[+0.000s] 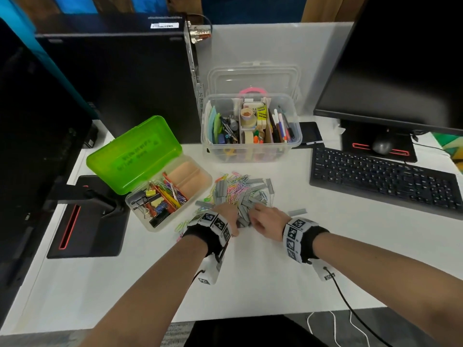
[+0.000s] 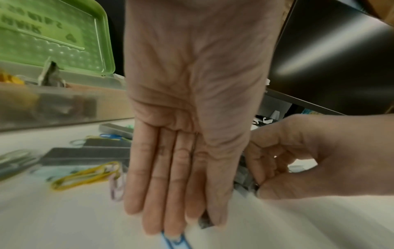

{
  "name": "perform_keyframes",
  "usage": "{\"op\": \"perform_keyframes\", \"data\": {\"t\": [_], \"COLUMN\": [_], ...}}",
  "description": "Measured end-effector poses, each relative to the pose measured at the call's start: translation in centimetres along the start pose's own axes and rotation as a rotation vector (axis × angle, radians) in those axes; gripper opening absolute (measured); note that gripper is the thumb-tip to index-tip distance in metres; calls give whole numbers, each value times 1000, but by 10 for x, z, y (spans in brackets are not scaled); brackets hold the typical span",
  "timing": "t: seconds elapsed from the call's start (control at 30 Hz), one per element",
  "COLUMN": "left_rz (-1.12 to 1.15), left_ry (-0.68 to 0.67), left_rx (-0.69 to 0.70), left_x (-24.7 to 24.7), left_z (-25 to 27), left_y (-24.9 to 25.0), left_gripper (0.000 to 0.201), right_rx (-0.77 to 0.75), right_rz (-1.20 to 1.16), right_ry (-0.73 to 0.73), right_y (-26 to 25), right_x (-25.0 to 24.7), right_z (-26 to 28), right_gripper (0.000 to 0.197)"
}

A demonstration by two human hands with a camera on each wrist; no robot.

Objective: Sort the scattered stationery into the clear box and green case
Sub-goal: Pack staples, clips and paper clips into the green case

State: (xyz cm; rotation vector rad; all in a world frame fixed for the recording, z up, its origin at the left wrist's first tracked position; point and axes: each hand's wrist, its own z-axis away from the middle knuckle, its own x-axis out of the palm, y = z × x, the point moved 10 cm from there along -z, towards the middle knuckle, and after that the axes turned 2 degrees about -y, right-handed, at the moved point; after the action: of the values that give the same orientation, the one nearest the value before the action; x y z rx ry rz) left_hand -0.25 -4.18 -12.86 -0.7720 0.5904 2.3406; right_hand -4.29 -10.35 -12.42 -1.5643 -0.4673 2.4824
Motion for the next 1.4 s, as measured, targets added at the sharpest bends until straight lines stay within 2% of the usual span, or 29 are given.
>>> {"op": "perform_keyframes", "data": {"t": [0.07, 0.13, 0.17, 0.23, 0.33, 0.4, 0.47, 0.57, 0.63, 0.73, 0.8, 0.87, 1.0, 1.13, 1.23, 1.4], "left_rz": [25, 77, 94, 56, 3, -2, 18, 33, 27, -5, -8, 31, 54, 110, 49, -158], "left_ry": [23, 40, 53, 72, -57, -131, -115, -7, 5, 29, 65, 139, 378, 555, 582, 513], "left_rx": [-19, -24, -36, -69, -111, -101, -60, -47, -22, -22, -55, -102, -157, -27, 48, 105], "left_x": [-5, -10, -13, -13, 11, 25, 27, 14, 8, 0, -7, -19, -45, -54, -54, -47], "left_z": [0, 3, 5, 13, 22, 19, 8, 0, -3, -5, -4, 0, 7, 4, -8, -29], "left_y": [-3, -9, -15, -27, -38, -37, -31, -22, -15, -13, -19, -26, -35, -22, -3, 18], "left_gripper": [18, 25, 30, 29, 28, 35, 26, 38, 40, 36, 31, 30, 24, 20, 22, 33], "right_rx": [31, 110, 173, 334, 554, 608, 590, 509, 476, 461, 449, 385, 326, 331, 320, 374], "right_rz": [-49, -92, -104, -110, -140, -202, -270, -345, -347, -210, -134, -132, -160, -143, -153, -349], "right_ry": [20, 41, 51, 51, 5, -9, 26, 80, 90, 47, 93, 168, 170, 176, 231, 298], "right_y": [8, 29, 44, 79, 119, 127, 119, 91, 76, 65, 62, 56, 53, 57, 58, 71], "right_x": [-10, -22, -27, -35, -30, -21, -15, -10, -11, -19, -34, -46, -39, -32, -34, -38], "right_z": [5, 14, 21, 36, 58, 61, 51, 27, 15, 4, -1, -10, -26, -30, -27, -15], "right_gripper": [16, 15, 14, 15, 26, 28, 29, 26, 24, 24, 19, 16, 18, 16, 13, 2]}}
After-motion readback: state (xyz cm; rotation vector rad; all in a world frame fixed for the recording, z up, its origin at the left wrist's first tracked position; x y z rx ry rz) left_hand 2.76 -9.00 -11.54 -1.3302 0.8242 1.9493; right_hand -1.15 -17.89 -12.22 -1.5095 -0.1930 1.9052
